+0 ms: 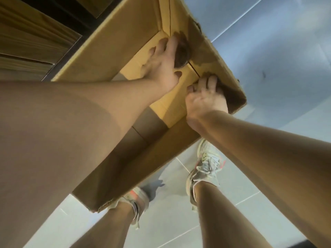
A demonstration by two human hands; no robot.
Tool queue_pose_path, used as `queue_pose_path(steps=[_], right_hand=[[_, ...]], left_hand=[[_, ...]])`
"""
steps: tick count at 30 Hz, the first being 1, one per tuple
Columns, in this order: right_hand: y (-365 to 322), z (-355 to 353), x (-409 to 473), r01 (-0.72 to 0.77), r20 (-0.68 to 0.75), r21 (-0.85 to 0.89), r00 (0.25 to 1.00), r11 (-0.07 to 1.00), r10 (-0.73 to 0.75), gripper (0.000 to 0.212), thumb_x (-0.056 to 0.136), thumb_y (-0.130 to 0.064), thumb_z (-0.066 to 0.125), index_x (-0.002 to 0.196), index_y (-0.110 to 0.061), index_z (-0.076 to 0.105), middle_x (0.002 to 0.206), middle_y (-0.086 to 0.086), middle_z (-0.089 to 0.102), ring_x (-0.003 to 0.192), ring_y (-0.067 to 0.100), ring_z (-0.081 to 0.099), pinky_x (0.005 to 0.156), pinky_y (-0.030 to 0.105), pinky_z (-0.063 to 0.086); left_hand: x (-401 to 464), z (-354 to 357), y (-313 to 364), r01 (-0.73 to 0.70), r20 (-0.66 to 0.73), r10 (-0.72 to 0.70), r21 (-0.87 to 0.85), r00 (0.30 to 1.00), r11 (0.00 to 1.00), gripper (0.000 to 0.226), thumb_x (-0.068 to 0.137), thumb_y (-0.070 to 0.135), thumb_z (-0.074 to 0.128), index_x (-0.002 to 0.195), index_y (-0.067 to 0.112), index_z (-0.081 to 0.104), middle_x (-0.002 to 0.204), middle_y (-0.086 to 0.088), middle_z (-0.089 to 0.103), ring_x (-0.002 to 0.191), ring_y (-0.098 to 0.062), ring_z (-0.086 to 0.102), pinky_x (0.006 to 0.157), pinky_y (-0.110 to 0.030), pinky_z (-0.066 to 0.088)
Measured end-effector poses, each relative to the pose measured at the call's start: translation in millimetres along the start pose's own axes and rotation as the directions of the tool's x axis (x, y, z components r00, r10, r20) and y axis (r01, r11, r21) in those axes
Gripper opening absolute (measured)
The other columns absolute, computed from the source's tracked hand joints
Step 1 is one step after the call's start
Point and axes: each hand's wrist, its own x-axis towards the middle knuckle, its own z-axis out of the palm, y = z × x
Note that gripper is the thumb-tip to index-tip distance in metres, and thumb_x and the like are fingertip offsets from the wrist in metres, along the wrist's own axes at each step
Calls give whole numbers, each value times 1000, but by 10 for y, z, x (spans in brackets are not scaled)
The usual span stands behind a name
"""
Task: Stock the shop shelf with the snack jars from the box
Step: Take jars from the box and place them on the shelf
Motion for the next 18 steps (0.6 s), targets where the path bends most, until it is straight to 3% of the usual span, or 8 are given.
queue_pose_path(steps=[4,7,9,12,15,18], right_hand=[[-46,-43,111,36,55,81,998,996,-41,78,80,-17,75,145,-12,32,147,21,25,136,39,26,105,46,38],[-21,-25,148,-5,147,143,989,990,-17,83,81,-11,74,148,-14,26,150,21,20,135,41,32,95,48,47],[-19,-2,136,-10,163,165,986,986,-18,84,81,-9,75,149,-15,25,148,21,24,131,41,38,94,48,50],[-50,-15,66,2,103,213,994,977,-24,79,84,-14,75,147,-16,28,145,19,29,128,40,40,99,48,50],[-61,-105,-93,50,-48,269,998,962,-39,67,88,-22,73,141,-18,33,139,17,37,124,38,44,97,47,50],[-30,-312,-332,130,-215,334,975,934,-59,67,89,-31,71,142,-18,32,136,14,43,122,36,47,94,43,49]], left_hand=[[-46,3,-54,41,-27,-43,-93,999,995,61,78,18,75,123,18,33,119,-4,48,104,-30,55,66,-42,46],[-155,-21,-148,78,5,-78,-121,997,990,63,76,14,74,122,21,31,112,-3,46,91,-27,55,56,-31,37],[-247,-64,-245,85,27,-82,-127,996,988,72,78,15,75,134,27,32,120,-5,49,94,-27,55,58,-27,40],[-410,-165,-367,87,47,-83,-93,995,992,73,84,21,74,140,35,30,132,-10,49,109,-33,58,76,-39,53],[-623,-350,-408,116,26,-114,-87,993,989,71,87,32,76,138,35,27,132,-11,52,111,-34,60,84,-46,58],[-847,-628,-359,107,24,-106,-51,994,993,64,88,41,75,135,33,31,130,-9,54,113,-34,59,81,-42,53]])
